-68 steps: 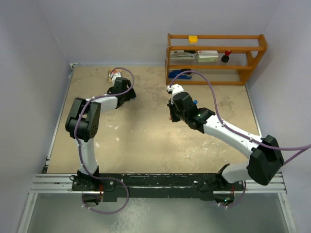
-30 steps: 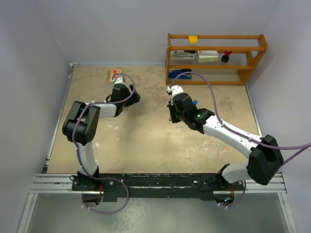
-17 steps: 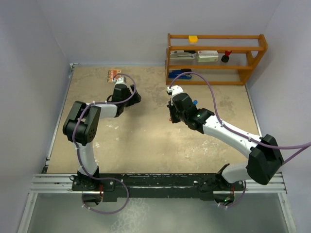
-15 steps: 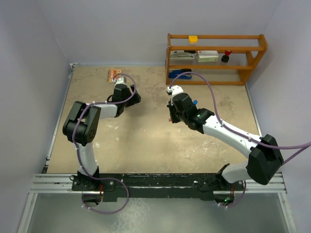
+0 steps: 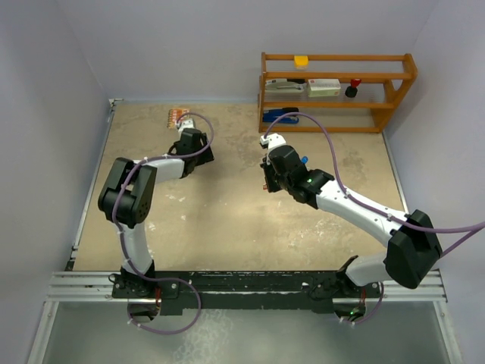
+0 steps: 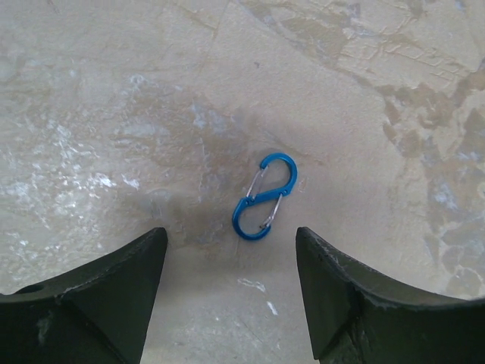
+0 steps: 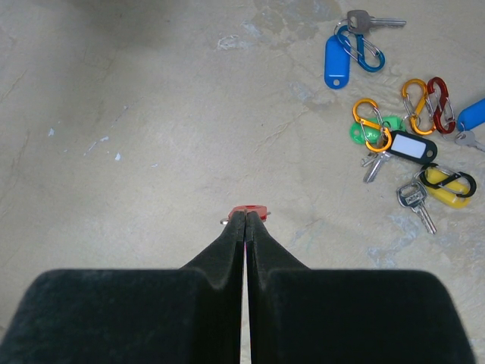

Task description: Put the keys on the keyring

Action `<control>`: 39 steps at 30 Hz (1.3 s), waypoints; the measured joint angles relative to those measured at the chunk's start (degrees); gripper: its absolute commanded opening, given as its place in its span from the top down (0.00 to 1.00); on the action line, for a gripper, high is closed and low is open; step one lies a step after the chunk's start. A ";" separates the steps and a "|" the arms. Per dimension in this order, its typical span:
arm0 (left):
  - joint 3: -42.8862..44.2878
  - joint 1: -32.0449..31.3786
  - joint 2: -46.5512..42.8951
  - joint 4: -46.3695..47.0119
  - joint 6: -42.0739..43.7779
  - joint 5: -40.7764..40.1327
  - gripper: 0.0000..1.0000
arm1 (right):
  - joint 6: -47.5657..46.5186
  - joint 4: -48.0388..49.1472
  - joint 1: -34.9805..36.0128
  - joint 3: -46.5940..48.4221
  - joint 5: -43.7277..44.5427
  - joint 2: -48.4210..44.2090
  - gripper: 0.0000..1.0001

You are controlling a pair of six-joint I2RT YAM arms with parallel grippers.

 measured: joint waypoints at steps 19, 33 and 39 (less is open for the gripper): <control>8.92 -4.63 6.14 -7.21 8.72 -9.75 0.38 | -0.02 -0.02 0.00 0.00 0.13 0.00 1.00; 9.55 -5.92 6.97 -6.51 8.94 -12.15 0.47 | -0.02 -0.02 0.00 0.00 0.07 0.00 1.00; 10.38 -5.97 7.65 -6.23 9.33 -12.15 0.49 | -0.02 -0.02 0.00 0.00 -0.09 0.00 1.00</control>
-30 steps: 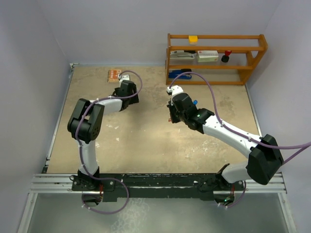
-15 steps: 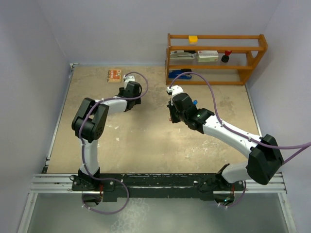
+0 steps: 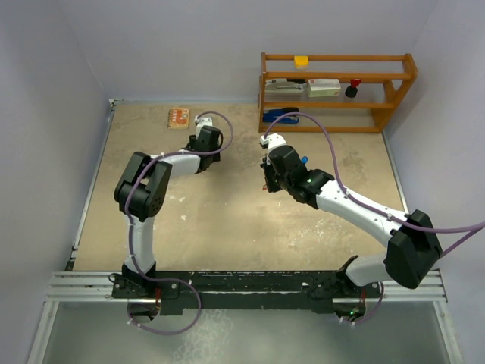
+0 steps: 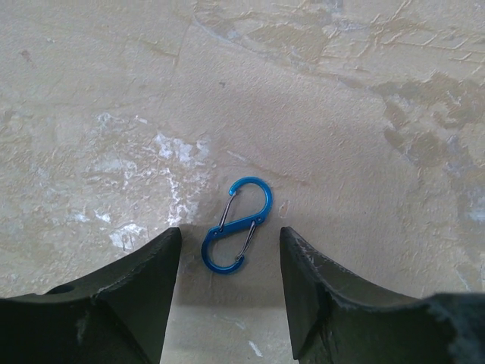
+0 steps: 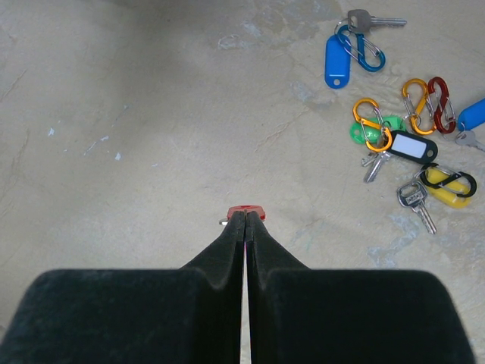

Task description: Put the keys on the keyring

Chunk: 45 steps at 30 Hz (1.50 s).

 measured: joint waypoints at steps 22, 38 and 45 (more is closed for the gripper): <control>0.83 -0.02 0.74 0.37 0.87 0.07 0.97 | 0.00 -0.04 0.00 -0.68 -0.20 0.00 1.00; -0.13 -0.02 -0.11 0.79 0.83 0.76 1.00 | 0.00 -0.04 0.00 -0.68 -0.17 0.00 1.00; -4.98 -1.31 -6.56 -3.61 0.74 2.91 1.00 | -0.02 0.02 0.00 -0.68 -0.04 0.02 1.00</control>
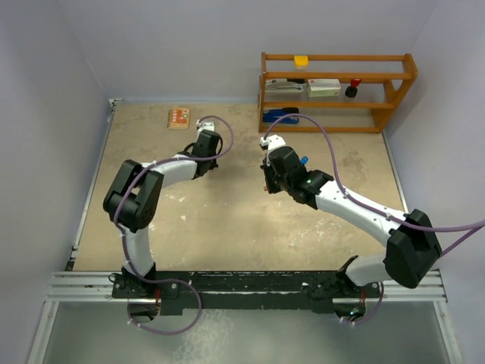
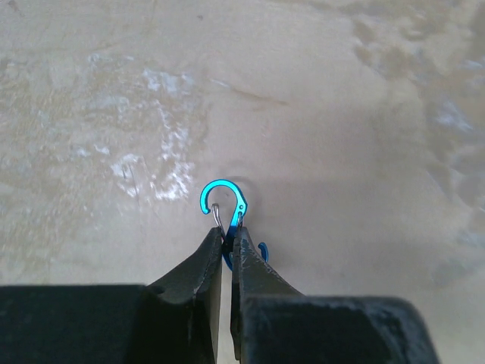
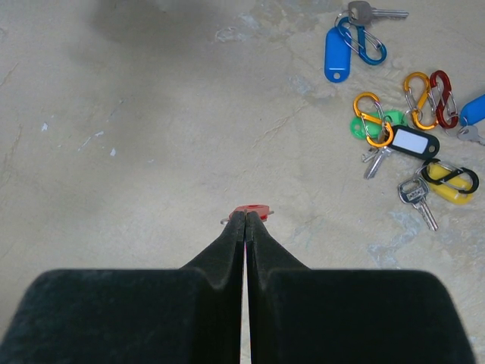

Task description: Put the keys on the keyring

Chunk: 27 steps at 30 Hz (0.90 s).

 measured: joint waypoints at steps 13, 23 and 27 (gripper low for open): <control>-4.09 -9.77 -15.89 -2.43 -6.29 6.58 1.00 | -0.09 0.98 0.00 0.28 0.24 3.65 1.00; -6.91 -14.71 -17.46 -2.40 -10.64 11.39 1.00 | -0.98 3.06 0.00 0.28 -0.07 3.67 1.00; -8.02 -16.26 -18.16 -2.16 -11.82 12.74 1.00 | -1.49 3.54 0.00 0.28 -0.20 3.67 1.00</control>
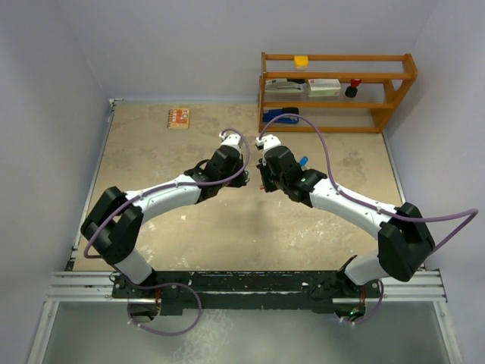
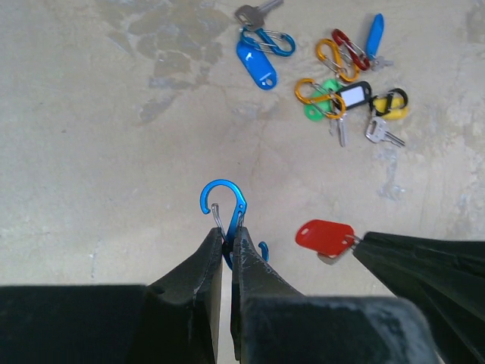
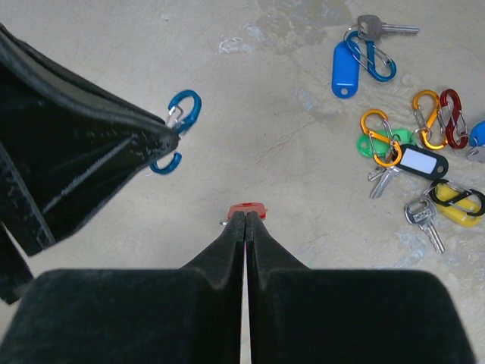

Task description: Put the keys on the keyring

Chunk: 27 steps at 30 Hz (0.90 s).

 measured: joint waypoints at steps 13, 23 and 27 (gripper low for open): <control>-1.20 -2.58 -1.90 3.45 -1.70 3.41 1.00 | -0.26 2.23 0.00 0.00 -1.57 0.00 1.00; -1.25 -3.08 -1.90 4.31 -2.03 4.44 1.00 | -0.46 2.51 0.00 0.00 -2.43 0.00 1.00; -1.25 -3.30 -1.90 4.46 -2.03 4.46 1.00 | -0.52 2.51 0.00 0.00 -3.02 0.00 1.00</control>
